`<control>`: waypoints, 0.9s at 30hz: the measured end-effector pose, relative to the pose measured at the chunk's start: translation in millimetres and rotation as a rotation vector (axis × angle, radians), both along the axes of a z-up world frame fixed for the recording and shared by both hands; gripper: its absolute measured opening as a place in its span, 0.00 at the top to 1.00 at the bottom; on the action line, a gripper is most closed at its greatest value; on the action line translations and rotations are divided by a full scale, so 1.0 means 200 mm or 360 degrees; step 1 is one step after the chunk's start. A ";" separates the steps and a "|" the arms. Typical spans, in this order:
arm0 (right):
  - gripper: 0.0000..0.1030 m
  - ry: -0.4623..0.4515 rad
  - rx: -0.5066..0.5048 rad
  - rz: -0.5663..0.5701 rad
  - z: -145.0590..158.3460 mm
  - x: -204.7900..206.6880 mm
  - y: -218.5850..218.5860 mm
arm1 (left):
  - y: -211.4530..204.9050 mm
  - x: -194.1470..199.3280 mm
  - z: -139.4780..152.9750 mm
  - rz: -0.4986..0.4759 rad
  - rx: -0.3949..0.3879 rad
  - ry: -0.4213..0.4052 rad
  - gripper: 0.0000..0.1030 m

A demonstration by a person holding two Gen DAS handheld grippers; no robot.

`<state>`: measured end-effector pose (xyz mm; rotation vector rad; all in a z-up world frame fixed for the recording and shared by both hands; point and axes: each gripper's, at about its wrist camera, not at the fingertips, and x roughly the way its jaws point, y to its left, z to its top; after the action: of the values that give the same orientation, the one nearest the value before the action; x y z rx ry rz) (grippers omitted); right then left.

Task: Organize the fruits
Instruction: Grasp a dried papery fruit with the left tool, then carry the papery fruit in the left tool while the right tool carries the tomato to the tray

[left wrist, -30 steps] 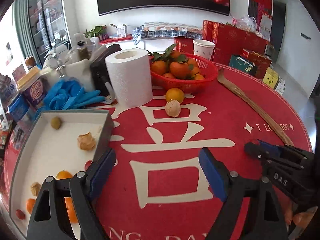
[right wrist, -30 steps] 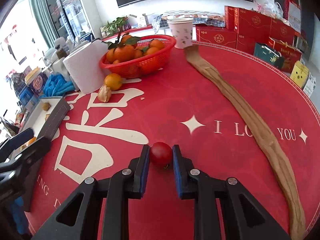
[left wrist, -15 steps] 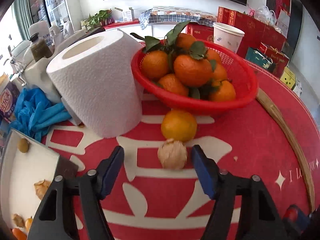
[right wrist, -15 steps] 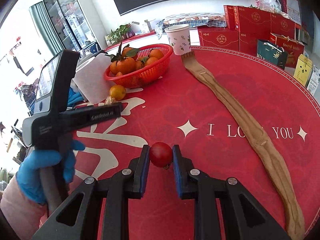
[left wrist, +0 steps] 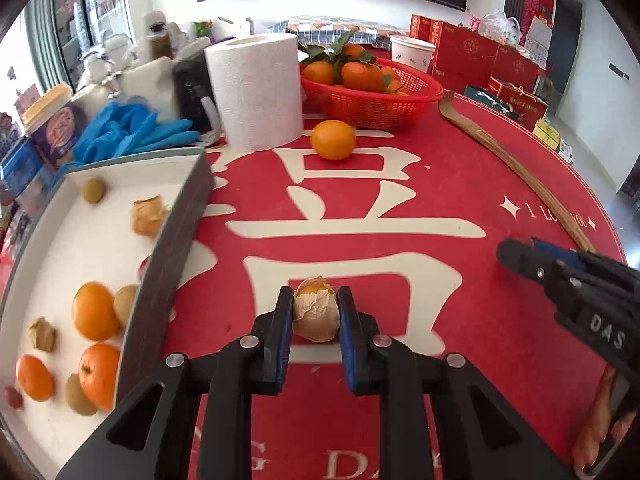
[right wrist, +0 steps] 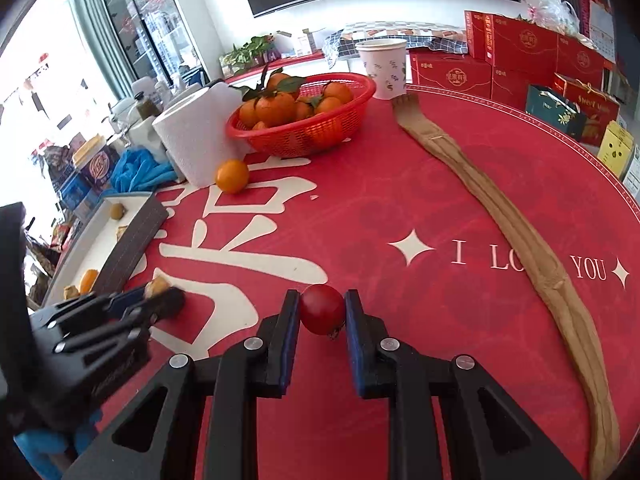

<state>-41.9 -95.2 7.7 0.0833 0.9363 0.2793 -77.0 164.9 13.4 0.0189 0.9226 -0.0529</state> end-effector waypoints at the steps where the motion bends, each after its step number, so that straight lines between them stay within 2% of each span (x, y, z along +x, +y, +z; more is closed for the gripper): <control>1: 0.77 -0.0003 -0.0010 0.0007 -0.01 0.00 0.01 | 0.02 -0.02 0.00 0.0001 -0.0005 -0.0015 0.77; 7: 0.77 0.0006 -0.0040 0.0011 -0.03 0.01 0.04 | 0.05 -0.06 -0.01 -0.0033 0.0018 -0.0051 0.76; 14: 0.77 0.0001 -0.0034 0.0009 -0.03 0.00 0.03 | 0.00 -0.02 -0.01 -0.0034 0.0042 -0.0052 0.76; 27: 0.77 0.0002 -0.0030 0.0007 -0.03 0.00 0.03 | 0.01 -0.04 -0.01 -0.0035 0.0034 -0.0051 0.76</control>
<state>-41.3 -89.3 1.4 0.0643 0.9406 0.2748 -85.1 167.3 12.3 0.0496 0.8908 -0.0628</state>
